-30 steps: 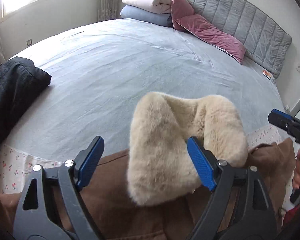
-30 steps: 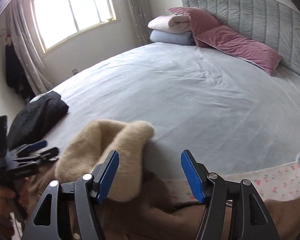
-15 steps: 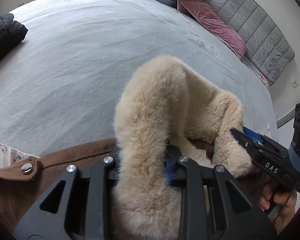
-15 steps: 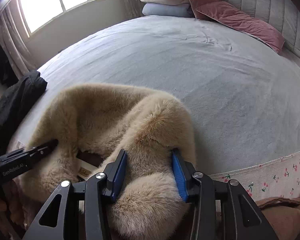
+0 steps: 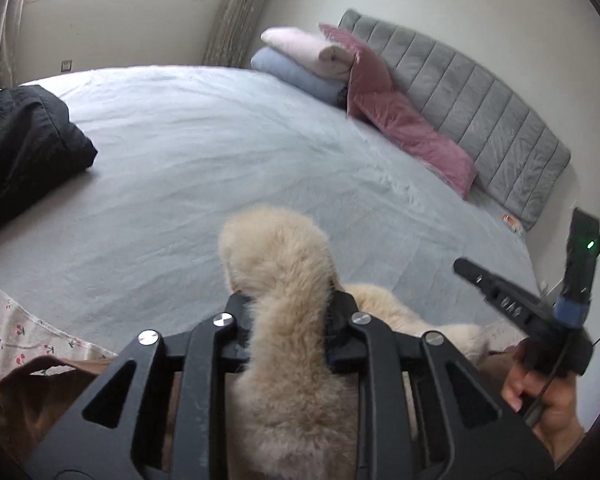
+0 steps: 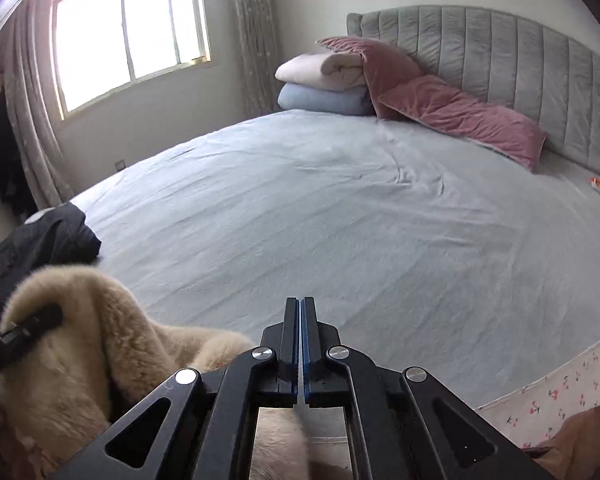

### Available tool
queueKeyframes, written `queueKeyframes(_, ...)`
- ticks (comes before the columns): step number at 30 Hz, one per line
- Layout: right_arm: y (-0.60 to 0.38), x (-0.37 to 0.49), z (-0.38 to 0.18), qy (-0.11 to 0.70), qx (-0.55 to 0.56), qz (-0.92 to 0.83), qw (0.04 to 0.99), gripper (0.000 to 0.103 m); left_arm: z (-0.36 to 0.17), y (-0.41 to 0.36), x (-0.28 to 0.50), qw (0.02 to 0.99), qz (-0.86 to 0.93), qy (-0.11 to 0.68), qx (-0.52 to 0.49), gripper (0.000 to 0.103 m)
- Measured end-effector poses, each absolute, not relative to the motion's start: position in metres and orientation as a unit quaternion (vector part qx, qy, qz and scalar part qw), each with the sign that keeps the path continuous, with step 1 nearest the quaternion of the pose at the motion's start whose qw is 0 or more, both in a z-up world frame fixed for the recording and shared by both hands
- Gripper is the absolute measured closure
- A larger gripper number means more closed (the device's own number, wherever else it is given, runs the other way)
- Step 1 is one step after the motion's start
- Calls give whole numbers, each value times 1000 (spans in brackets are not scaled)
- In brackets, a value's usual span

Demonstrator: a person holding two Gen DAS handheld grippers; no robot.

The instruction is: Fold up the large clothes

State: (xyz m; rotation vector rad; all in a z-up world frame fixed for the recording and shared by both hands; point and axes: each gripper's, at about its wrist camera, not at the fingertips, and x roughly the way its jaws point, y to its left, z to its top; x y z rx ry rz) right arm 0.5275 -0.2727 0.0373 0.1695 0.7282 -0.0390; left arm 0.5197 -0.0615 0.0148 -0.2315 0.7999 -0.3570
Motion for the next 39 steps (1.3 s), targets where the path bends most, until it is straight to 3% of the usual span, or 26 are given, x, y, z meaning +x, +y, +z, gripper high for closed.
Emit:
queueKeyframes(1,-283,529,36,377,94,-10,921,97,9,-63,522,893,-161,406,-104,67)
queueKeyframes(2,-289,528,34,395,88,1,914,92,6,-65,520,892,-165,409,-102,55)
queueKeyframes(3,-294,523,34,411,68,11,909,79,7,-65,515,893,-176,401,-97,46)
queueKeyframes(4,-300,515,33,425,38,18,904,63,10,-62,508,898,-183,391,-86,27)
queueKeyframes(6,-317,501,26,447,-11,14,894,38,14,-55,500,904,-186,380,-60,21)
queueKeyframes(13,-393,465,-37,566,23,30,824,38,3,-1,504,898,-184,400,12,21)
queueKeyframes(17,-364,436,-57,558,-75,51,825,36,-36,10,516,862,-161,473,85,21)
queueKeyframes(20,-363,433,-56,566,-70,49,820,50,-66,2,508,828,-182,518,116,23)
queueKeyframes(21,-356,430,-54,566,-82,53,819,66,-68,0,503,831,-182,512,118,24)
queueKeyframes(22,-347,426,-53,564,-104,47,818,78,-66,-3,498,834,-185,506,120,33)
queueKeyframes(24,-327,413,-51,546,-164,7,822,91,-62,-4,488,836,-183,503,118,59)
queueKeyframes(25,-319,404,-50,529,-182,-10,829,93,-58,-5,481,843,-170,494,129,88)
queueKeyframes(26,-312,396,-46,509,-195,-28,838,93,-51,-7,472,856,-160,473,134,92)
queueKeyframes(30,-304,352,3,345,-220,-155,899,95,0,12,431,929,-131,340,72,92)
queueKeyframes(32,-309,341,20,283,-178,-199,921,95,2,25,427,941,-124,314,26,91)
queueKeyframes(34,-311,358,4,305,-188,-220,907,93,-30,14,448,919,-112,373,65,87)
queueKeyframes(37,-329,396,-45,450,-136,-166,867,90,-64,6,469,884,-76,447,109,86)
queueKeyframes(39,-339,387,-41,459,-99,-152,870,81,-45,16,467,896,-93,428,72,71)
